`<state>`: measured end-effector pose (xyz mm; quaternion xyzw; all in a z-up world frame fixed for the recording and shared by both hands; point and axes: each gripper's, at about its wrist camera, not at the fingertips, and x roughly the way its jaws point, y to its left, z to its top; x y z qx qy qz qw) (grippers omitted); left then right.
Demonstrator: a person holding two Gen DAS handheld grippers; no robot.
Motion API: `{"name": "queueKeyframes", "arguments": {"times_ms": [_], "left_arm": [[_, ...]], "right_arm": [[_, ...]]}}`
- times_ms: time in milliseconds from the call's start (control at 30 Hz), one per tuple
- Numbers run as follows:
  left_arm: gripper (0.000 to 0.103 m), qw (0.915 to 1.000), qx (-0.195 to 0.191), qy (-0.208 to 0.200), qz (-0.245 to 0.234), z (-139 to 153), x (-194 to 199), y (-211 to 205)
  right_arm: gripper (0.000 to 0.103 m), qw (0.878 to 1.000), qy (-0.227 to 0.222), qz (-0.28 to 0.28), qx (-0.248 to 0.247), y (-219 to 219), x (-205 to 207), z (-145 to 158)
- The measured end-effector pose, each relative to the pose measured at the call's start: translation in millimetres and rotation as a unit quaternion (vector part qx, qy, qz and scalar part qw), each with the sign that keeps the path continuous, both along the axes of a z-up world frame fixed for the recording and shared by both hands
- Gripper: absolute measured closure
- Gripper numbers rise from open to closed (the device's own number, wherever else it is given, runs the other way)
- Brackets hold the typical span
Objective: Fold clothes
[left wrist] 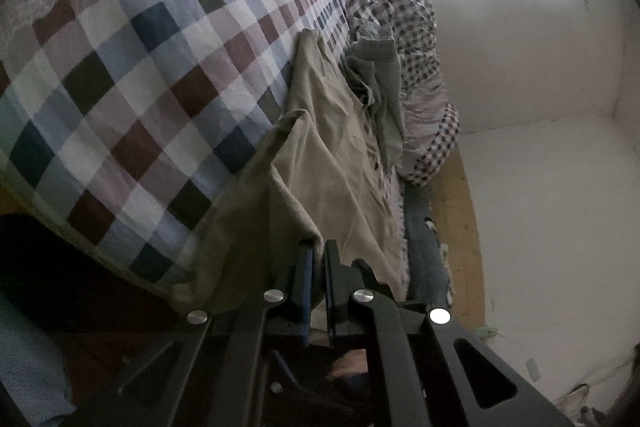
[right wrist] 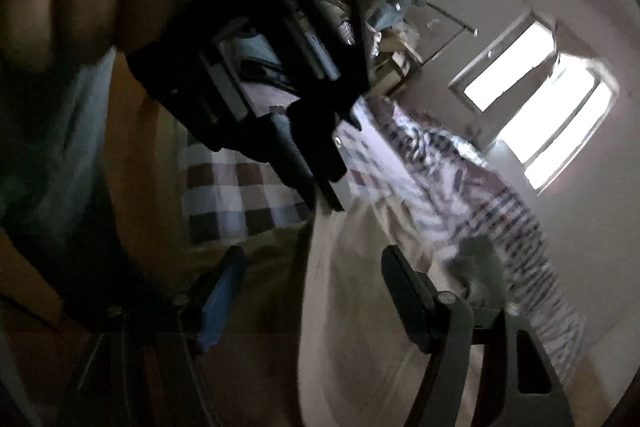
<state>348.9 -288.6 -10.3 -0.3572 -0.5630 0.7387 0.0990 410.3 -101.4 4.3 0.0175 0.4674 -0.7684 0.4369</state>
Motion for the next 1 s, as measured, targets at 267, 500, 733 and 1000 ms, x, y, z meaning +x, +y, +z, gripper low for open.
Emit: {"name": "queueKeyframes", "arguments": {"times_ms": [267,500,733,1000], "left_arm": [[0.096,0.9999,0.004,-0.003,0.01,-4.0,2.1,0.3],[0.045,0.9998,0.008,-0.005,0.018,-7.4,3.8,0.6],[0.044,0.9993,-0.003,-0.002,0.038,-8.0,2.2,3.4],[0.097,0.9993,-0.014,-0.022,0.028,-11.7,1.5,7.7]], "right_arm": [[0.103,0.998,0.037,-0.024,0.034,-19.8,-9.4,-18.1],[0.103,1.0,0.002,-0.017,0.012,-19.6,-22.9,3.9],[0.103,1.0,-0.007,-0.004,0.02,-23.9,-25.4,7.0],[0.102,0.999,-0.004,-0.03,0.018,-24.3,-37.7,5.7]]}}
